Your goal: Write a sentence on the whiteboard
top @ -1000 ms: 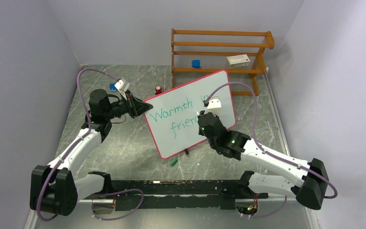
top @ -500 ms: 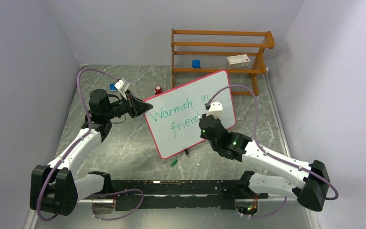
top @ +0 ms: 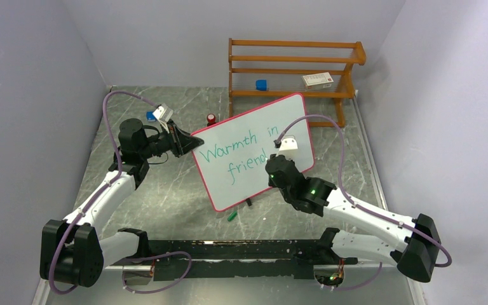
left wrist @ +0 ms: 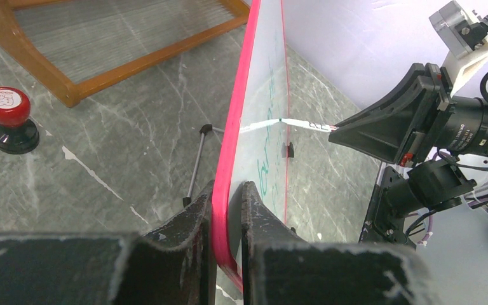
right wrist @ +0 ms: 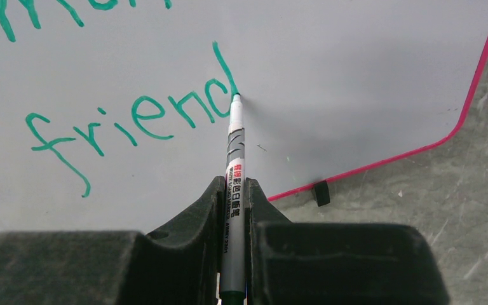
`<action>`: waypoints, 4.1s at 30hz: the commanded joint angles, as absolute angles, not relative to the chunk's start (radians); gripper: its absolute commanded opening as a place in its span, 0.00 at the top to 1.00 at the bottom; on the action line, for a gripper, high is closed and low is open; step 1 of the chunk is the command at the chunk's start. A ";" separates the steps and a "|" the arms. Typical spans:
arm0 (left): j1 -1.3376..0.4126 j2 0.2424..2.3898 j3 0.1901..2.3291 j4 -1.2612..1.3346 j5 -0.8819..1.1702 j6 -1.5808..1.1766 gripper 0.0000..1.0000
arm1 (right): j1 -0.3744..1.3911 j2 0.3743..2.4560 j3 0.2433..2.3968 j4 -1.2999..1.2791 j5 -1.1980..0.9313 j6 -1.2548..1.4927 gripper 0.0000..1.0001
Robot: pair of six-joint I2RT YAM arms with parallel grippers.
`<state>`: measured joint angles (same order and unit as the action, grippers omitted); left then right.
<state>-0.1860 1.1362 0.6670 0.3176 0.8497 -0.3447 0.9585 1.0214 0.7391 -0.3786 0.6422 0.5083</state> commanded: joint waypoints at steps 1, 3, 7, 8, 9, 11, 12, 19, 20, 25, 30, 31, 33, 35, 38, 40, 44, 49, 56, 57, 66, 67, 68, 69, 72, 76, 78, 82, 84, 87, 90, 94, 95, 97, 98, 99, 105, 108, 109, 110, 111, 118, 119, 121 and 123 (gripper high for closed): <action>-0.196 1.173 0.641 0.189 0.802 -0.214 0.95 | 0.950 1.013 0.712 -0.409 0.627 0.528 1.00; -0.196 1.173 0.641 0.188 0.800 -0.214 0.95 | 0.952 1.012 0.712 -0.413 0.626 0.529 1.00; -0.196 1.172 0.641 0.187 0.800 -0.213 0.95 | 0.951 1.010 0.710 -0.419 0.627 0.531 1.00; -0.196 1.173 0.641 0.187 0.799 -0.213 0.95 | 0.951 1.009 0.710 -0.422 0.632 0.533 1.00; -0.196 1.172 0.641 0.187 0.800 -0.213 0.95 | 0.950 1.006 0.709 -0.421 0.635 0.532 1.00; -0.196 1.173 0.641 0.187 0.800 -0.213 0.95 | 0.950 1.002 0.710 -0.421 0.646 0.533 1.00; -0.196 1.173 0.641 0.187 0.800 -0.213 0.95 | 0.950 1.001 0.712 -0.422 0.651 0.534 1.00; -0.196 1.171 0.641 0.187 0.800 -0.213 0.95 | 0.950 0.985 0.718 -0.418 0.677 0.535 1.00; -0.196 1.171 0.641 0.187 0.799 -0.213 0.95 | 0.950 0.978 0.719 -0.417 0.678 0.534 1.00; -0.195 1.169 0.642 0.185 0.798 -0.211 0.95 | 0.951 0.939 0.726 -0.415 0.698 0.520 1.00; -0.195 1.172 0.642 0.187 0.800 -0.213 0.95 | 0.946 0.940 0.731 -0.428 0.716 0.510 1.00; -0.195 1.172 0.641 0.187 0.800 -0.213 0.95 | 0.944 0.940 0.729 -0.425 0.715 0.507 1.00; -0.195 1.171 0.641 0.187 0.801 -0.213 0.95 | 0.937 0.937 0.724 -0.410 0.710 0.502 1.00; -0.195 1.173 0.641 0.188 0.802 -0.214 0.95 | 0.929 0.934 0.719 -0.387 0.695 0.488 1.00; -0.195 1.172 0.641 0.189 0.804 -0.216 0.95 | 0.918 0.942 0.721 -0.362 0.679 0.475 1.00; -0.195 1.173 0.641 0.189 0.804 -0.214 0.95 | 0.913 0.952 0.726 -0.350 0.670 0.467 1.00; -0.195 1.173 0.641 0.189 0.802 -0.214 0.95 | 0.902 0.966 0.728 -0.324 0.655 0.452 1.00; -0.195 1.173 0.641 0.190 0.803 -0.215 0.95 | 0.890 0.978 0.727 -0.308 0.642 0.444 1.00; -0.195 1.176 0.641 0.190 0.805 -0.215 0.95 | 0.868 0.994 0.721 -0.296 0.622 0.440 1.00; -0.195 1.176 0.641 0.190 0.805 -0.216 0.95 | 0.867 0.996 0.720 -0.295 0.620 0.437 1.00; -0.195 1.178 0.641 0.190 0.805 -0.214 0.95 | 0.860 0.994 0.723 -0.275 0.590 0.421 1.00; -0.195 1.178 0.641 0.190 0.805 -0.215 0.95 | 0.861 0.994 0.725 -0.275 0.586 0.420 1.00; -0.195 1.178 0.642 0.190 0.805 -0.214 0.95 | 0.861 0.994 0.724 -0.273 0.582 0.419 1.00; -0.195 1.178 0.641 0.190 0.805 -0.214 0.95 | 0.861 0.992 0.723 -0.268 0.578 0.416 1.00; -0.195 1.178 0.642 0.189 0.804 -0.215 0.95 | 0.860 0.987 0.721 -0.262 0.569 0.413 1.00; -0.193 1.177 0.643 0.188 0.802 -0.212 0.95 | 0.861 0.983 0.722 -0.257 0.559 0.408 1.00; -0.193 1.178 0.643 0.188 0.803 -0.215 0.95 | 0.861 0.984 0.723 -0.256 0.554 0.407 1.00; -0.193 1.178 0.643 0.188 0.803 -0.214 0.95 | 0.861 0.985 0.722 -0.259 0.546 0.403 1.00; -0.193 1.177 0.643 0.189 0.802 -0.215 0.95 | 0.861 0.986 0.725 -0.267 0.541 0.402 1.00; -0.192 1.180 0.643 0.190 0.805 -0.216 0.95 | 0.861 0.984 0.724 -0.271 0.523 0.398 1.00; -0.189 1.180 0.641 0.192 0.805 -0.215 0.95 | 0.861 0.982 0.720 -0.279 0.509 0.399 1.00; -0.189 1.181 0.641 0.193 0.806 -0.218 0.95 | 0.861 0.976 0.712 -0.298 0.505 0.409 1.00; -0.189 1.181 0.641 0.193 0.806 -0.217 0.95 | 0.860 0.973 0.709 -0.302 0.504 0.409 1.00; -0.189 1.181 0.641 0.193 0.806 -0.216 0.95 | 0.861 0.969 0.706 -0.312 0.501 0.412 1.00; -0.189 1.181 0.641 0.193 0.806 -0.217 0.95 | 0.861 0.968 0.705 -0.317 0.500 0.412 1.00; -0.187 1.181 0.643 0.193 0.806 -0.218 0.95 | 0.861 0.968 0.704 -0.325 0.501 0.411 1.00; -0.187 1.183 0.643 0.193 0.805 -0.218 0.95 | 0.861 0.961 0.699 -0.356 0.521 0.425 1.00; -0.187 1.183 0.643 0.193 0.805 -0.218 0.95 | 0.861 0.957 0.695 -0.369 0.543 0.431 1.00; -0.187 1.182 0.642 0.193 0.806 -0.218 0.95 | 0.860 0.958 0.694 -0.372 0.552 0.433 1.00; -0.187 1.181 0.641 0.192 0.806 -0.217 0.95 | 0.861 0.958 0.693 -0.376 0.561 0.439 1.00; -0.187 1.181 0.641 0.192 0.806 -0.216 0.95 | 0.860 0.957 0.694 -0.379 0.570 0.443 1.00; -0.187 1.180 0.641 0.192 0.804 -0.216 0.95 | 0.861 0.952 0.689 -0.387 0.593 0.463 1.00; -0.187 1.180 0.641 0.192 0.805 -0.216 0.95 | 0.861 0.954 0.689 -0.390 0.589 0.464 1.00; -0.187 1.180 0.642 0.191 0.804 -0.216 0.95 | 0.861 0.960 0.687 -0.392 0.578 0.463 1.00; -0.187 1.180 0.641 0.192 0.805 -0.216 0.95 | 0.860 0.960 0.682 -0.387 0.564 0.463 1.00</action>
